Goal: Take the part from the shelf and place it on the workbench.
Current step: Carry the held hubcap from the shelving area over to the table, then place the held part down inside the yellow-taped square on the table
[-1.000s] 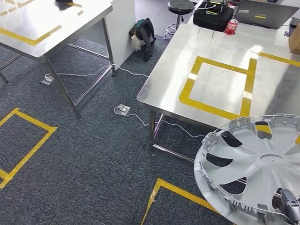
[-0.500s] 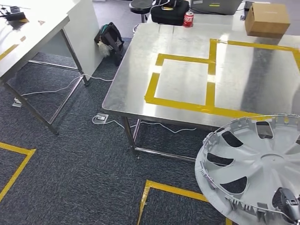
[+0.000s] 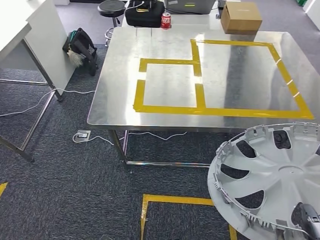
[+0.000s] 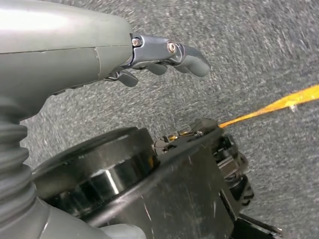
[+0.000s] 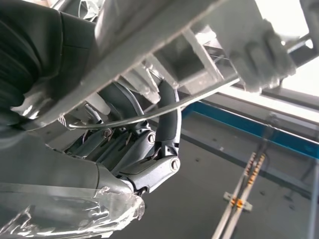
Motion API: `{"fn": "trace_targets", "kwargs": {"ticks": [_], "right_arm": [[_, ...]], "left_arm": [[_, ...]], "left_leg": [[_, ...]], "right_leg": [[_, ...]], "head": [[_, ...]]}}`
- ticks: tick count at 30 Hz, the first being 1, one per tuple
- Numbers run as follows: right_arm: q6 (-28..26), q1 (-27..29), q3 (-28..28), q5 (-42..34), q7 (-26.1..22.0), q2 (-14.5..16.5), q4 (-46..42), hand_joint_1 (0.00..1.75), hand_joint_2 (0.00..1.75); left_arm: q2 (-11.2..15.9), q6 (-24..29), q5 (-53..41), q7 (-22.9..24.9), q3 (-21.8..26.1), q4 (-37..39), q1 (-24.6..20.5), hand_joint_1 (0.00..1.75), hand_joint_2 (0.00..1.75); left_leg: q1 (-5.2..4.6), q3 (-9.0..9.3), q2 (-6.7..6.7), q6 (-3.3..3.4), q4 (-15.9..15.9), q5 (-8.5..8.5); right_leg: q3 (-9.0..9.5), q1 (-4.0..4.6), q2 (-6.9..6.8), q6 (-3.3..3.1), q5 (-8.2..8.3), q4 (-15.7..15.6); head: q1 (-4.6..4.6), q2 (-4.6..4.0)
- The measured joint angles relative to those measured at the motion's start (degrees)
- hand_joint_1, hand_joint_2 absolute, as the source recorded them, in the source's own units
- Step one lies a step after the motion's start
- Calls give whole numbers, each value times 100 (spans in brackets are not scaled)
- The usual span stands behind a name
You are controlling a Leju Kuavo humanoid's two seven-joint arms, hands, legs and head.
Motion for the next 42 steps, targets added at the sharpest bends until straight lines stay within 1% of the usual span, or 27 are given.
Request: {"fn": "trace_targets", "kwargs": {"ticks": [1,2,5,7,9,12,14,15,18,19,20,22,23,24,25,27,28,30,31,33,34,35,36,38,39,40,42], "right_arm": [[1,11,-1,1,-3,0,0,175,175],[1,19,-2,2,-4,0,0,175,175],[1,25,-2,4,-5,0,0,175,175],[1,35,-5,5,-6,0,0,175,175],[1,49,-18,9,-10,1,0,175,175],[-1,51,-32,11,-14,7,-7,175,175],[-1,63,-36,11,-4,13,-14,175,175],[-1,73,-39,10,10,15,-14,175,175],[-1,72,-60,7,59,14,-9,175,175],[-2,70,-67,6,67,14,-8,175,175],[-2,75,-74,7,72,13,-7,175,175],[-2,79,-83,8,78,13,-3,175,175],[-1,71,-92,9,81,13,8,175,175],[-7,57,-105,6,85,12,10,175,175],[-11,47,-119,7,87,11,14,175,175],[-21,43,-145,6,92,13,9,175,175],[-21,54,-155,10,92,14,9,175,175],[-22,71,-172,11,93,17,4,175,175],[-22,74,-178,11,94,19,2,175,175],[-23,72,-181,9,101,21,0,175,175],[-23,78,-181,9,104,22,0,175,175],[-23,90,-181,9,107,22,0,175,175],[-23,102,-182,10,107,22,0,175,175],[-22,117,-184,10,108,22,1,175,175],[-21,114,-185,11,108,22,2,175,175],[-21,115,-186,10,110,22,1,175,175],[-21,121,-190,8,114,22,-5,175,175]], "left_arm": [[2,3,0,0,1,0,1,0,175],[2,4,-1,0,2,0,0,0,175],[6,6,0,1,2,0,-5,0,175],[14,9,1,2,2,0,-22,0,175],[21,10,3,2,2,0,-35,0,175],[31,12,6,2,2,1,-31,0,175],[21,13,8,1,3,1,-27,0,175],[16,12,9,1,3,1,-31,0,175],[14,7,11,-1,4,2,-39,0,175],[12,5,11,-1,5,2,-32,0,175],[9,4,13,-1,6,2,-23,0,175],[7,4,15,-1,8,2,-13,0,175],[31,8,17,-2,10,-1,-17,0,175],[36,12,21,-4,10,-1,-21,0,175],[47,15,26,-8,10,-1,-26,0,175],[39,20,38,-16,10,2,-27,0,175],[44,21,41,-17,11,2,-27,0,175],[44,25,46,-18,13,2,-38,0,175],[38,27,48,-19,13,2,-43,0,175],[29,28,51,-20,13,2,-35,0,175],[27,28,54,-20,14,2,-20,0,175],[26,29,58,-22,15,2,-7,0,175],[25,30,61,-25,16,2,2,0,175],[29,32,68,-29,18,2,15,0,175],[33,34,75,-30,20,3,28,0,175],[35,37,84,-32,21,3,37,0,175],[32,44,100,-35,23,4,38,0,175]], "left_leg": [[1,22,77,-7,2,-20],[3,53,145,-19,3,-43],[-20,158,287,-106,16,-139],[-61,187,317,-132,32,-186],[-78,192,327,-17,31,-182],[-109,230,309,118,-120,-105],[-77,452,288,135,-565,96],[-38,582,278,137,-790,189],[74,753,260,-4,-961,195],[110,781,255,-69,-938,150],[157,813,247,-135,-896,93],[293,855,219,-293,-732,-63],[333,856,205,-384,-625,-157],[357,841,194,-465,-516,-255],[352,824,190,-527,-438,-329],[322,813,190,-591,-373,-410],[317,825,182,-606,-365,-430],[303,692,92,-580,-58,-600],[280,484,35,-543,319,-759],[206,-136,-34,-442,1291,-1059],[163,-429,-46,-384,1652,-1085],[118,-627,-53,-314,1797,-977],[67,-718,-66,-230,1709,-738],[-52,-696,-135,-11,1085,-47],[-108,-638,-182,98,749,210],[-148,-570,-222,159,466,325],[-178,-467,-244,159,185,270]], "right_leg": [[-8,-5,-14,14,58,22],[101,-9,-36,22,213,-177],[733,-14,-227,5,705,-1281],[905,-23,-266,-42,770,-1566],[901,-31,-238,-62,786,-1582],[952,-60,-245,-20,843,-1723],[1016,-44,-211,-5,882,-1834],[971,-30,-163,6,834,-1735],[488,-86,-42,125,533,-871],[377,-125,-41,187,528,-696],[365,-172,-49,254,622,-711],[621,-257,-70,424,929,-1233],[754,-277,-73,509,985,-1452],[835,-289,-58,504,951,-1566],[841,-286,-36,440,836,-1537],[786,-292,6,184,689,-1396],[777,-283,20,99,641,-1353],[819,-239,38,-11,566,-1327],[859,-212,42,-54,541,-1351],[949,-153,72,-115,504,-1414],[1006,-120,102,-144,478,-1442],[1073,-87,138,-169,441,-1463],[1156,-53,171,-190,398,-1487],[1337,-4,230,-220,305,-1560],[1407,22,265,-222,259,-1600],[1449,34,297,-215,217,-1640],[1551,45,338,-163,196,-1701]], "head": [[1,0],[2,0],[4,0],[-10,0],[-27,0],[-44,0],[-55,-1],[-50,-1],[-9,-2],[-5,-2],[-4,-2],[-2,-2],[19,-2],[60,-2],[83,-2],[46,-2],[-13,-2],[-73,-1],[-91,0],[-102,0],[-105,0],[-104,0],[-104,0],[-100,0],[-88,-1],[-79,-1],[-76,-2]]}}
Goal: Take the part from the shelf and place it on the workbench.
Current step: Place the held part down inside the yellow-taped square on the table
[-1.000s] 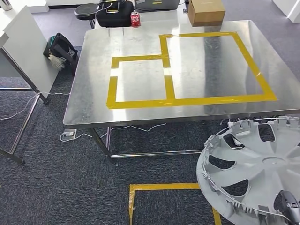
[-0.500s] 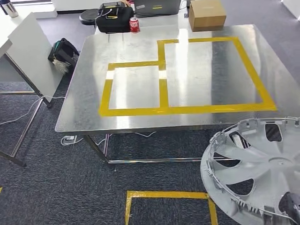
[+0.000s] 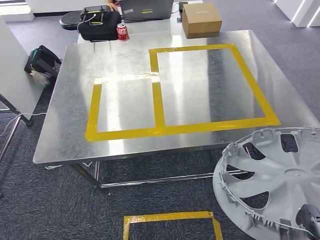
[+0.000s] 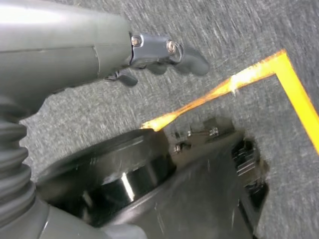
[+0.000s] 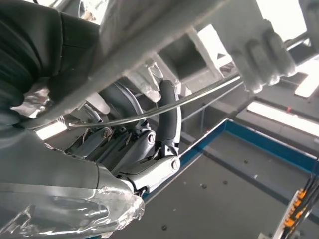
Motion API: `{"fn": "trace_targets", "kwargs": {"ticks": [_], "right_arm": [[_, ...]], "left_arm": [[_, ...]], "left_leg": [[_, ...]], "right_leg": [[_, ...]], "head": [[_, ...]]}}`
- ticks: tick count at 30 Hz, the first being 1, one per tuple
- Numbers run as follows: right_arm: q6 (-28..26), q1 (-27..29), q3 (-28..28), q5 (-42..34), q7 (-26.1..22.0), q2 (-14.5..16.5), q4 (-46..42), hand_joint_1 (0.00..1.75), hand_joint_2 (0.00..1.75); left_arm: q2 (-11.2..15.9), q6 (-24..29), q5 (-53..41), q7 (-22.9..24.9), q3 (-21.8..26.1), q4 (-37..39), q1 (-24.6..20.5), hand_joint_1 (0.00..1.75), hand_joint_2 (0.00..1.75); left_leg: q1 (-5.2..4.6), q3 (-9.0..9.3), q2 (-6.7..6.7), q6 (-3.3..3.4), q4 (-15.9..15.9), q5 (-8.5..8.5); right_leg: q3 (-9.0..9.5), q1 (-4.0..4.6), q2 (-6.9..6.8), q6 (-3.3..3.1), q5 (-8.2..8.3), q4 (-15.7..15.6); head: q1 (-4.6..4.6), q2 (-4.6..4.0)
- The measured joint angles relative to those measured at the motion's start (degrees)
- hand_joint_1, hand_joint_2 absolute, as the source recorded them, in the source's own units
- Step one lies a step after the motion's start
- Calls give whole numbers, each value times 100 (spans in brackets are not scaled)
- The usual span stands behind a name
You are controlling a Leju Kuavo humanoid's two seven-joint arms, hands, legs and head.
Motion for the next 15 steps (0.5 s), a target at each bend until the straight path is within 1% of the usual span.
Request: {"fn": "trace_targets", "kwargs": {"ticks": [1,2,3,4,5,6,7,8,9,10,11,12,13,14,15], "right_arm": [[-1,9,-2,-1,1,0,-4,175,175],[-1,14,-4,-1,1,0,-5,175,175],[-1,16,-6,-1,2,-1,-6,175,175],[-1,12,-5,-2,4,-1,-5,175,175],[0,9,-4,-5,6,-1,-5,175,175],[1,6,-3,-7,10,-1,-4,175,175],[1,7,-2,-7,14,-1,-4,175,175],[2,17,-1,-7,22,-1,-4,175,175],[2,38,-1,-7,34,-1,-4,175,175],[2,64,-2,-5,46,-1,-4,175,175],[2,89,-3,-4,64,-1,-4,175,175],[2,108,-6,-4,82,-1,-1,175,175],[3,121,-8,-4,99,-1,2,175,175],[3,143,-10,-4,120,-1,3,175,175],[3,170,-12,-4,140,-1,5,175,175]], "left_arm": [[-9,4,2,-2,1,0,-11,0,175],[-14,8,3,-5,1,0,-15,0,175],[-19,9,4,-8,2,0,-18,0,175],[-23,10,5,-12,2,0,-19,0,175],[-24,10,6,-14,2,0,-17,0,175],[-25,10,7,-16,2,0,-16,0,175],[-25,10,8,-16,3,0,-11,0,175],[-23,8,8,-16,3,0,-4,0,175],[-19,0,7,-16,4,0,1,0,175],[-7,-20,5,-16,4,0,5,0,175],[15,-49,4,-21,4,0,9,0,175],[48,-79,6,-26,5,0,13,0,175],[88,-107,11,-33,6,0,15,0,175],[131,-122,19,-39,8,0,16,0,175],[172,-126,27,-42,10,-1,10,0,175]], "left_leg": [[17,75,3,-40,-86,-46],[34,156,5,-60,-135,-68],[49,252,7,-62,-176,-97],[65,347,9,-59,-204,-136],[66,421,20,-52,-218,-193],[66,484,33,-43,-220,-247],[65,558,44,-42,-219,-308],[66,649,51,-41,-219,-372],[66,753,52,-43,-219,-440],[67,866,49,-51,-219,-517],[67,964,49,-66,-219,-599],[59,1058,51,-88,-205,-685],[48,1112,59,-116,-198,-759],[37,1146,71,-144,-195,-816],[27,1171,81,-173,-191,-844]], "right_leg": [[44,-8,-7,30,-7,-30],[78,-8,-54,64,-7,4],[15,-4,-123,93,-34,149],[-136,-1,-194,120,-92,428],[-360,-1,-265,148,-175,802],[-631,-3,-302,171,-301,1177],[-876,-8,-318,192,-425,1448],[-1045,-12,-326,208,-505,1550],[-1136,-14,-330,215,-483,1476],[-1159,-18,-336,219,-326,1247],[-1150,-19,-357,211,-7,923],[-1137,-15,-383,184,314,643],[-1109,-6,-398,136,566,456],[-1101,3,-404,76,732,366],[-1090,12,-392,16,745,367]], "head": [[-11,1],[-8,-1],[3,-2],[20,-3],[43,-4],[52,-3],[60,-2],[64,-1],[70,-1],[81,0],[91,0],[98,-1],[101,-1],[101,-1],[95,0]]}}
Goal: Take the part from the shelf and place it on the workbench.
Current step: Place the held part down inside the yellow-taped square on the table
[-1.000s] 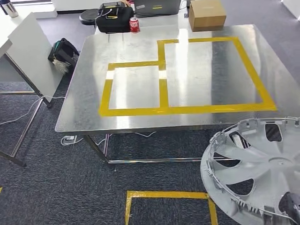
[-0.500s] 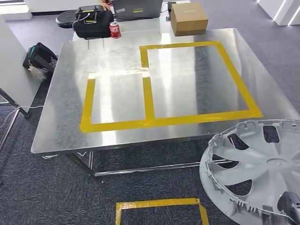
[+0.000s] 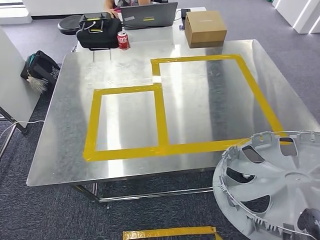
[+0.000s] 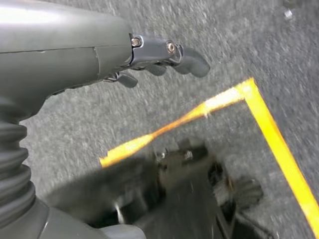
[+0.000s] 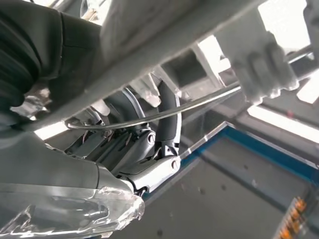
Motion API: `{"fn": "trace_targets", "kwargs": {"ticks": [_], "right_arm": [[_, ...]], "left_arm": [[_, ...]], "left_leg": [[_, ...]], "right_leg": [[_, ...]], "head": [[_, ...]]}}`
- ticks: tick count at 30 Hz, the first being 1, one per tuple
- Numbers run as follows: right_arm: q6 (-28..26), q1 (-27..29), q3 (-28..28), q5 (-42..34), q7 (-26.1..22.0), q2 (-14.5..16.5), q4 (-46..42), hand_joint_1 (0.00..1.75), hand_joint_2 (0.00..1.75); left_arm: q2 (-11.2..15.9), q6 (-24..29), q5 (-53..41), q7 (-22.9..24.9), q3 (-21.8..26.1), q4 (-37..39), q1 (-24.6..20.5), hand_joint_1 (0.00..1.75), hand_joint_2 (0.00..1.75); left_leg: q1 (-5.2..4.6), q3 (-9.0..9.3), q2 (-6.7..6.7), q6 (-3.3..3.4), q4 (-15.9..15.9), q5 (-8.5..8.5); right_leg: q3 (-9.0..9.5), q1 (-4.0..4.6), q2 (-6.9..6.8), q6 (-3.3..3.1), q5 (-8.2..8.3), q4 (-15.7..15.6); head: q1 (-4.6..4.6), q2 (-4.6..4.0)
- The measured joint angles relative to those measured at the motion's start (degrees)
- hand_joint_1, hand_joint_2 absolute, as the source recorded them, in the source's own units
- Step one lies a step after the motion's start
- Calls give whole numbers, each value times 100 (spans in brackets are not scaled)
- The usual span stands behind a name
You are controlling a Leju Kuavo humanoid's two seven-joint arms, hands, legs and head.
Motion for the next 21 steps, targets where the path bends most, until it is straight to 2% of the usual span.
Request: {"fn": "trace_targets", "kwargs": {"ticks": [2,3,5,7,8,9,10,12,14,15,16,17,19,20,21], "right_arm": [[-1,68,-6,1,54,1,-2,175,175],[-1,98,-11,3,92,1,-2,175,175],[-1,145,-25,4,177,1,-2,175,175],[-1,174,-34,3,252,1,-1,175,175],[-1,192,-37,3,280,1,1,175,175],[-1,216,-40,3,311,1,2,175,175],[-1,242,-44,4,340,1,5,175,175],[-1,289,-52,5,405,1,13,175,175],[-1,351,-60,4,484,1,18,175,175],[-1,394,-62,3,534,1,18,175,175],[-1,448,-67,3,591,1,19,175,175],[-1,503,-76,2,655,1,19,175,175],[-1,611,-106,1,799,1,19,175,175],[-1,659,-128,1,882,1,20,175,175],[-1,710,-164,1,975,1,22,175,175]], "left_arm": [[63,10,10,-3,3,-2,-24,0,175],[81,22,11,-2,3,-3,-39,0,175],[105,55,10,-1,3,-4,-56,0,175],[122,80,9,-1,3,-4,-57,0,175],[132,85,8,0,3,-4,-52,0,175],[141,89,8,1,4,-4,-47,0,175],[150,90,4,1,4,-4,-44,0,175],[161,92,-8,1,3,-3,-41,0,175],[161,94,-23,-1,3,-2,-48,0,175],[158,95,-33,-6,3,-1,-48,0,175],[156,97,-46,-17,3,-2,-47,0,175],[154,100,-57,-32,3,-2,-46,0,175],[150,101,-75,-67,3,-2,-54,0,175],[150,97,-81,-85,3,-2,-62,0,175],[151,90,-90,-104,3,-2,-67,0,175]], "left_leg": [[-7,-11,9,-52,41,-5],[-5,-81,7,-83,178,-20],[19,-428,6,-156,751,-193],[67,-919,6,-220,1429,-472],[91,-1099,6,-242,1601,-511],[114,-1194,6,-261,1593,-419],[135,-1190,6,-278,1391,-197],[174,-1018,2,-320,704,346],[186,-906,-3,-314,254,539],[183,-899,-5,-292,187,542],[182,-897,-5,-280,169,550],[185,-893,-9,-280,159,606],[187,-880,-19,-287,141,628],[180,-876,-24,-264,141,625],[173,-873,-26,-242,141,621]], "right_leg": [[44,-22,33,-80,-5,-31],[80,-40,36,-103,-13,-65],[152,-69,40,-138,-32,-131],[194,-84,53,-159,-65,-157],[217,-93,65,-159,-87,-161],[247,-105,78,-150,-111,-162],[284,-120,89,-134,-134,-162],[356,-143,108,-79,-177,-158],[366,-139,126,3,-202,-152],[359,-135,133,46,-206,-159],[343,-132,136,48,-215,-175],[343,-130,130,2,-222,-193],[357,-121,118,-151,-230,-224],[371,-119,114,-194,-220,-243],[386,-119,113,-188,-205,-265]], "head": [[-6,2],[-19,2],[-42,2],[-53,2],[-55,2],[-55,2],[-56,2],[-61,2],[-77,2],[-86,2],[-88,2],[-84,2],[-80,2],[-79,2],[-80,2]]}}
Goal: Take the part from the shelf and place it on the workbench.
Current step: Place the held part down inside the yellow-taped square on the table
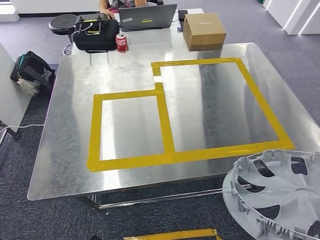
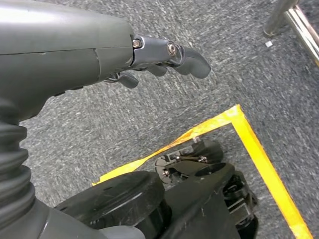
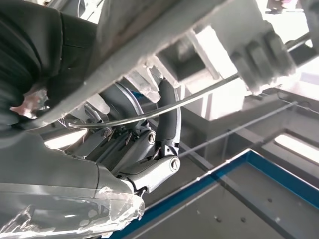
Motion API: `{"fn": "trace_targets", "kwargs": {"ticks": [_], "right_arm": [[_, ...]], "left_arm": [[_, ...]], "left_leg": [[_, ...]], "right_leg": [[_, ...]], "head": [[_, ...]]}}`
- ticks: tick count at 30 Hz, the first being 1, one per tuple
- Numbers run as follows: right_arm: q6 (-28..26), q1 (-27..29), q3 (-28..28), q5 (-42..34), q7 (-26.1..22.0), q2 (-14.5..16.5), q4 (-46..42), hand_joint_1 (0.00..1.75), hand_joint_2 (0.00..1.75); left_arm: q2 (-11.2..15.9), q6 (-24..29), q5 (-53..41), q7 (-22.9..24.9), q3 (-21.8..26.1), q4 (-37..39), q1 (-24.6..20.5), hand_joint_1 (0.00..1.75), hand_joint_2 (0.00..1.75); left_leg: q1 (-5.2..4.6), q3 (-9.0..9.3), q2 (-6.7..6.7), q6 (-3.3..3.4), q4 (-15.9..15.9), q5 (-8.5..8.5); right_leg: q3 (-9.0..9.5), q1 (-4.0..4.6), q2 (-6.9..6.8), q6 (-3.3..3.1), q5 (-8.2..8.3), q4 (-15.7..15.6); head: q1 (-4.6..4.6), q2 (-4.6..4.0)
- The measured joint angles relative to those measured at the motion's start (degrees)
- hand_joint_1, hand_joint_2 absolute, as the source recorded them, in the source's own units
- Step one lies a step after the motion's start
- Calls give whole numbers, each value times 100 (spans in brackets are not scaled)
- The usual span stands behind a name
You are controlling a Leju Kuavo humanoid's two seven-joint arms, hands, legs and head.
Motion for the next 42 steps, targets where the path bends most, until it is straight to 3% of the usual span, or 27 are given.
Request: {"fn": "trace_targets", "kwargs": {"ticks": [6,11,14,18,24,32,37,42], "right_arm": [[0,290,-347,-90,625,0,60,175,175],[0,344,-887,-829,852,0,334,175,175],[0,298,-1324,-1406,794,0,620,175,175],[0,25,-1957,-2124,232,0,1112,175,175],[0,-343,-2425,-2185,-502,0,1448,175,175],[-4,-324,-2282,-1334,-376,0,1165,175,175],[-4,-175,-1732,-477,-138,0,909,175,175],[-3,-222,-1035,-55,-616,0,965,175,175]], "left_arm": [[43,-68,-24,-102,0,0,-25,0,175],[92,-94,-1,-156,0,0,-34,0,175],[113,-95,43,-185,4,0,-30,0,175],[143,-100,233,-231,92,0,-25,0,175],[192,-76,468,-74,331,0,-7,0,175],[228,-75,499,-41,505,0,11,0,175],[236,-98,494,-135,561,0,14,0,175],[247,-112,455,-161,565,0,8,0,175]], "left_leg": [[-17,5,0,66,5,-17],[-20,9,1,74,5,-21],[-16,10,1,75,2,-18],[-11,16,1,75,0,-14],[-10,25,1,71,-3,-18],[-11,28,1,68,-5,-16],[-11,32,1,66,-5,-9],[-10,35,1,66,-6,-10]], "right_leg": [[59,-25,3,284,61,-120],[71,-29,4,371,59,-131],[95,-27,4,378,55,-125],[114,-22,8,375,54,-108],[77,-22,6,363,35,-96],[103,-22,3,364,34,-84],[122,-22,3,364,38,-82],[112,-22,4,359,34,-82]], "head": [[-3,-1],[-6,0],[-7,0],[-6,0],[-5,0],[-5,0],[-6,0],[-7,0]]}}
